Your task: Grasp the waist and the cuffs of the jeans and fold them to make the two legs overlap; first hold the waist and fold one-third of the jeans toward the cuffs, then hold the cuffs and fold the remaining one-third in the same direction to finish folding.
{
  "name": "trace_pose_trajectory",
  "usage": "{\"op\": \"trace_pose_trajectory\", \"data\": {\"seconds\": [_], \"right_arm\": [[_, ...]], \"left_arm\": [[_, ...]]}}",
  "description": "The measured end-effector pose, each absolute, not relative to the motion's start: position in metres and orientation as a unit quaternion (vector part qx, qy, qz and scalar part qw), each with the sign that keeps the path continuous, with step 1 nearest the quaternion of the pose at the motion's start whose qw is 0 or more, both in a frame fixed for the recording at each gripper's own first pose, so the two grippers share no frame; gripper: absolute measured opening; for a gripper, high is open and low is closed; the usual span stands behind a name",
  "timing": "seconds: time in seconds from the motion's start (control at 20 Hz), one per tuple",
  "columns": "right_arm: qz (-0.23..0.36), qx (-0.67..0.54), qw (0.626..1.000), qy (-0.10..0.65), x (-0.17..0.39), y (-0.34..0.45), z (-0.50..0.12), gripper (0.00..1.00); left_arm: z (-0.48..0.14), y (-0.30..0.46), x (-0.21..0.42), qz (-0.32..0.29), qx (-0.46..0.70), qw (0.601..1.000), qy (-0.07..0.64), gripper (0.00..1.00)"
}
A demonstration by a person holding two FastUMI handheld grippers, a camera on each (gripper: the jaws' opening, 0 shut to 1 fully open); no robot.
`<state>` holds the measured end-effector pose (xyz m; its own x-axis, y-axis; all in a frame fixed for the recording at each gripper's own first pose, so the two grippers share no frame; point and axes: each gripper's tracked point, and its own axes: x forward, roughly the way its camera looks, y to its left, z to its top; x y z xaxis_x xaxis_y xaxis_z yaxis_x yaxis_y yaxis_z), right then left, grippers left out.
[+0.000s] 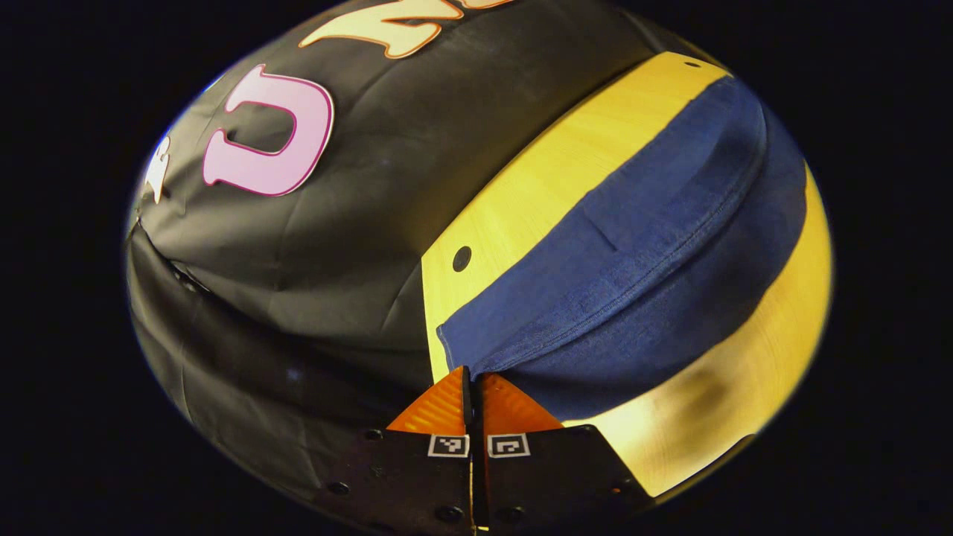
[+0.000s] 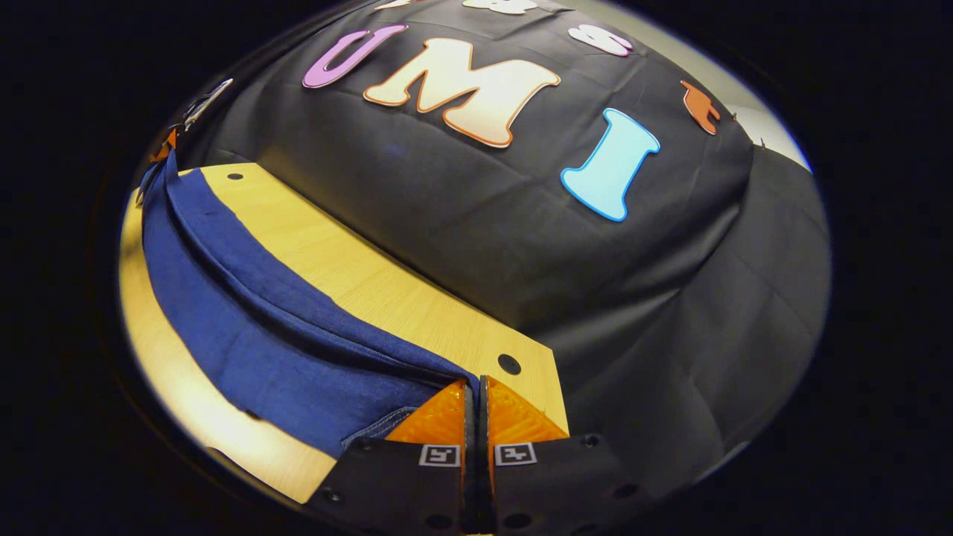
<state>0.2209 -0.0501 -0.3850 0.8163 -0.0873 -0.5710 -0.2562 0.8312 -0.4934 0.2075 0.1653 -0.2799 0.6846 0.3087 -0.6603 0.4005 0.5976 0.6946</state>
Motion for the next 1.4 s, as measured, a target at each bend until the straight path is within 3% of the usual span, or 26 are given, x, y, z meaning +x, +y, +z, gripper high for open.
{"op": "trace_pose_trajectory", "data": {"seconds": [0.35, 0.55, 0.6, 0.75, 0.8, 1.05, 1.4], "right_arm": [[0.081, -0.281, 0.888, 0.356, 0.26, -0.041, -0.474, 0.02], [0.07, -0.255, 0.888, 0.377, 0.268, -0.047, -0.498, 0.05], [0.058, -0.248, 0.891, 0.375, 0.268, -0.052, -0.488, 0.28], [0.027, -0.205, 0.914, 0.348, 0.27, -0.067, -0.46, 1.0], [0.013, -0.189, 0.92, 0.343, 0.268, -0.076, -0.451, 1.0], [-0.058, -0.117, 0.933, 0.336, 0.24, -0.129, -0.422, 1.0], [-0.153, 0.034, 0.909, 0.386, 0.192, -0.192, -0.446, 1.0]], "left_arm": [[-0.329, 0.162, 0.253, -0.01, 0.413, 0.8, 0.434, 0.0], [-0.339, 0.158, 0.261, 0.002, 0.399, 0.806, 0.437, 0.0], [-0.343, 0.157, 0.26, 0.001, 0.39, 0.81, 0.438, 0.0], [-0.324, 0.148, 0.255, 0.014, 0.362, 0.84, 0.404, 1.0], [-0.312, 0.144, 0.259, 0.02, 0.35, 0.855, 0.383, 0.94], [-0.245, 0.11, 0.249, 0.01, 0.272, 0.919, 0.285, 0.94], [-0.168, 0.059, 0.248, -0.045, 0.11, 0.971, 0.208, 0.94]]}}
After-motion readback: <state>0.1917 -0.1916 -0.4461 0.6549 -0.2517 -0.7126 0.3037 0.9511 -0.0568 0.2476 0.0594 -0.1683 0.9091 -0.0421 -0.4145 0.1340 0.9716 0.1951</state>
